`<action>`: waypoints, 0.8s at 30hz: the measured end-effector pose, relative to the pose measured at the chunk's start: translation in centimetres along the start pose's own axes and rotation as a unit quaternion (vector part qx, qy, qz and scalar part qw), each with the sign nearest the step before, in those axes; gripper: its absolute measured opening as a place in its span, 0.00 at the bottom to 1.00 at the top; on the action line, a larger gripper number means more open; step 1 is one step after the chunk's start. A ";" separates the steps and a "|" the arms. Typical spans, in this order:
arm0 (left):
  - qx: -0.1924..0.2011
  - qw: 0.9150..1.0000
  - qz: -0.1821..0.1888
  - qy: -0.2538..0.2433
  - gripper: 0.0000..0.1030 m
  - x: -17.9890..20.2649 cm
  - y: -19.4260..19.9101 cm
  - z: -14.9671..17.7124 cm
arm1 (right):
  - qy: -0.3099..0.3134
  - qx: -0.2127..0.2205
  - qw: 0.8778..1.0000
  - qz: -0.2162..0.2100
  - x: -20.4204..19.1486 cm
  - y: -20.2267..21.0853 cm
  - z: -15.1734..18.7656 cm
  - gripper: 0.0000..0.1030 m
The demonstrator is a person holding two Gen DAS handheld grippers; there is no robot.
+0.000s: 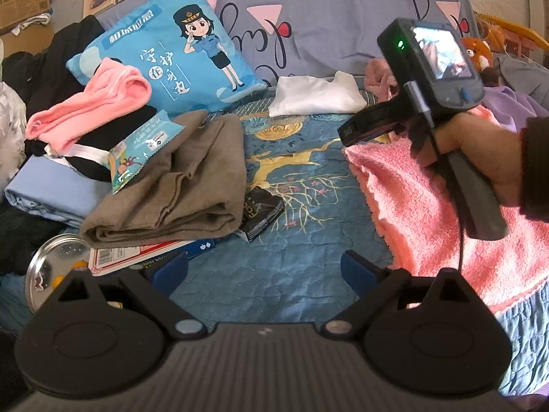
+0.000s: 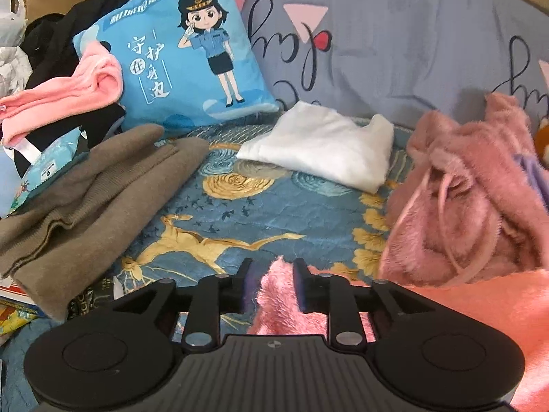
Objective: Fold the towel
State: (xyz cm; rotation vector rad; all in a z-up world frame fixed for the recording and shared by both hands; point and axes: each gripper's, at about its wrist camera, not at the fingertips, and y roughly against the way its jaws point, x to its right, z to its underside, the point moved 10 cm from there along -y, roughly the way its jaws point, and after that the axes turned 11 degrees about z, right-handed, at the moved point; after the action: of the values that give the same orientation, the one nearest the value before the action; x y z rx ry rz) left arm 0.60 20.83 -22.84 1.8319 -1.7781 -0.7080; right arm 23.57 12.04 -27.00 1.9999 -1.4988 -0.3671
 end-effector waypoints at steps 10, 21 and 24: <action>0.010 1.000 -0.007 0.001 0.94 0.0 0.8 0.1 | -0.028 -0.004 0.999 0.033 1.9 6.4 2.1 0.46; 0.012 1.000 -0.006 -0.009 0.95 0.4 1.4 0.4 | 0.024 -0.026 0.998 -0.045 4.6 14.0 11.3 0.47; 0.015 1.000 0.007 -0.019 0.96 1.1 1.4 0.4 | 0.064 -0.019 0.996 -0.059 3.9 15.0 13.5 0.47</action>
State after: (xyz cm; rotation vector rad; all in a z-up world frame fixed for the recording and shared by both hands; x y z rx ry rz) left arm -0.66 19.70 -22.26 1.8351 -1.8325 -0.7188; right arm 5.79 1.68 -27.78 2.0466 -1.2908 -0.3056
